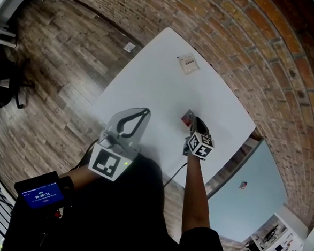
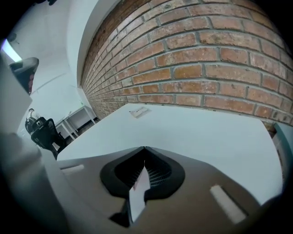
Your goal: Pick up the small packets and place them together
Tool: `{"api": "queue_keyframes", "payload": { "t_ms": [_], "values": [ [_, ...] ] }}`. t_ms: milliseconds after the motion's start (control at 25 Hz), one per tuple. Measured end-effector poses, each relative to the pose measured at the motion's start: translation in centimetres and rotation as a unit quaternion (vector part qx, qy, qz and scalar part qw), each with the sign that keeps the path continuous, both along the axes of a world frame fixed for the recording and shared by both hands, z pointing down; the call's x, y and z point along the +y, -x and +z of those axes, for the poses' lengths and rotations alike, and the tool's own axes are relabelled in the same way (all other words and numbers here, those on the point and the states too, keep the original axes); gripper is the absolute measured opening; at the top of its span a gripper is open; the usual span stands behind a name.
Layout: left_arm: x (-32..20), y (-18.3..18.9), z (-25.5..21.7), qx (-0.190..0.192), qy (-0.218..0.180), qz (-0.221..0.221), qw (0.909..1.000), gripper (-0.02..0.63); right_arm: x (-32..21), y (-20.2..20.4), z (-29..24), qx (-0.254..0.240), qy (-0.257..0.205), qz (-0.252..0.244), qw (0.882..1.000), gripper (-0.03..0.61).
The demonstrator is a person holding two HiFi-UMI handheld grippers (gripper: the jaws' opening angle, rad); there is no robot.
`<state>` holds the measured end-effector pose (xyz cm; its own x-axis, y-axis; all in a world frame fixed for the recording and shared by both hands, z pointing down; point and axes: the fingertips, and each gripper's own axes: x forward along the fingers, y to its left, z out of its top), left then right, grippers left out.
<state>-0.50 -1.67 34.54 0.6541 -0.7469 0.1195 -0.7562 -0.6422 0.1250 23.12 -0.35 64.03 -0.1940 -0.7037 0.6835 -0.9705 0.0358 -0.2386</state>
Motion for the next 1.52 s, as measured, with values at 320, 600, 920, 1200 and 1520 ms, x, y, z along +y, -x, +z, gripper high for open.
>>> {"api": "queue_keyframes", "payload": {
  "t_ms": [320, 600, 920, 1200, 1520],
  "values": [
    [-0.2, 1.8, 1.1, -0.007, 0.016, -0.019, 0.9997, 0.0, -0.3, -0.3, 3.0, 0.022, 0.035, 0.0, 0.999, 0.005],
    [0.1, 2.1, 1.8, -0.011, 0.03, -0.03, 0.999, 0.0, -0.4, -0.4, 4.8, 0.028, 0.061, -0.009, 0.998, 0.008],
    [0.3, 2.0, 2.0, -0.01, 0.033, -0.031, 0.9989, 0.0, -0.7, -0.3, 4.7, 0.002, 0.055, 0.038, 0.998, 0.008],
    [0.6, 1.7, 2.1, -0.011, 0.035, -0.026, 0.999, 0.0, -0.8, -0.6, 4.4, 0.001, 0.053, 0.057, 0.997, 0.009],
    [0.5, 1.8, 2.2, -0.011, 0.036, -0.023, 0.999, 0.0, -0.2, -0.9, 3.9, 0.012, 0.04, 0.075, 0.996, 0.071]
  ]
}}
